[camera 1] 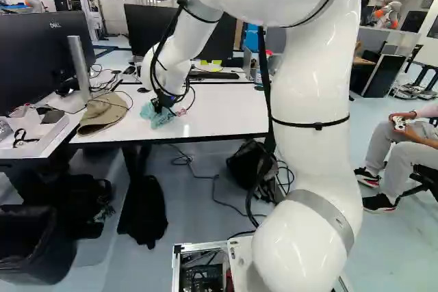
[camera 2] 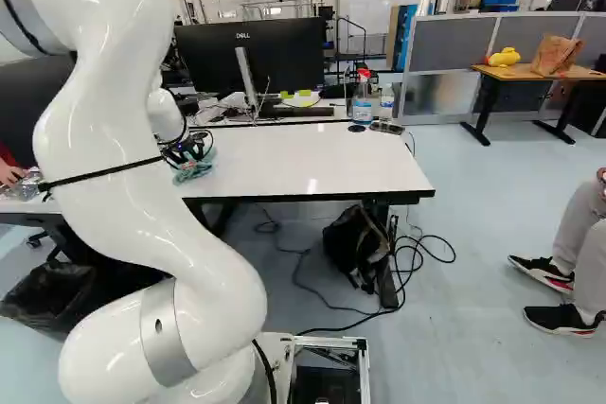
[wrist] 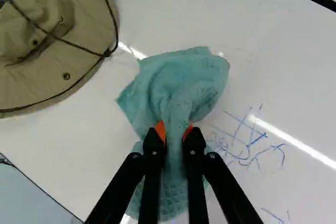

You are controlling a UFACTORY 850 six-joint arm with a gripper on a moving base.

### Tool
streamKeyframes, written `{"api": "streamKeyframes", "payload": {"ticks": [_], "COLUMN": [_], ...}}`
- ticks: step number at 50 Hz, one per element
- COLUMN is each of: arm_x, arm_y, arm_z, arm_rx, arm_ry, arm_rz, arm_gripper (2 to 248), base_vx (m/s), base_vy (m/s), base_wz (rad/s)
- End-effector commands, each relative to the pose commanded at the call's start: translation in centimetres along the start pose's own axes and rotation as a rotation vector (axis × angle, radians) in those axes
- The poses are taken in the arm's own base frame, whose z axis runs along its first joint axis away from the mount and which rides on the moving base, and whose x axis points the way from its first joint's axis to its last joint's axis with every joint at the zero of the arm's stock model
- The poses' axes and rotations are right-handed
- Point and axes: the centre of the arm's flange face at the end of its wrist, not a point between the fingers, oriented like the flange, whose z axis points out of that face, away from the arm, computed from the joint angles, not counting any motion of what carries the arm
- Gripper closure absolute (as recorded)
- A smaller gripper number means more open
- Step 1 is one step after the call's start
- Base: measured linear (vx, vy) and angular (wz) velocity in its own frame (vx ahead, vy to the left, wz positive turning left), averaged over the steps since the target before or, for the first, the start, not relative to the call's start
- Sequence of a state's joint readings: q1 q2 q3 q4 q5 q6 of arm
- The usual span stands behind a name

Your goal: Clean the table with the green towel

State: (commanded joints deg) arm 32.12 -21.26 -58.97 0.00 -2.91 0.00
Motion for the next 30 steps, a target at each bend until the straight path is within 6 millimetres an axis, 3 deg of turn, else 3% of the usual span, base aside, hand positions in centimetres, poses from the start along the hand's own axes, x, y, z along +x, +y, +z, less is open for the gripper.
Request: {"api": "streamKeyframes", "payload": {"ticks": [18,30], "arm_x": [-2.2,-4.0], "arm_y": [-1.9,-2.1], "arm_z": [-1.7,-3.1], "arm_rx": [0.019,0.022], "arm_ry": [-0.015,-0.027], "arm_rz": [-0.028,-0.033], "arm_gripper": [199,199], "base_vx": [0.0,0.0], "base_vy": [0.0,0.0], "base_wz": [0.0,0.0]}}
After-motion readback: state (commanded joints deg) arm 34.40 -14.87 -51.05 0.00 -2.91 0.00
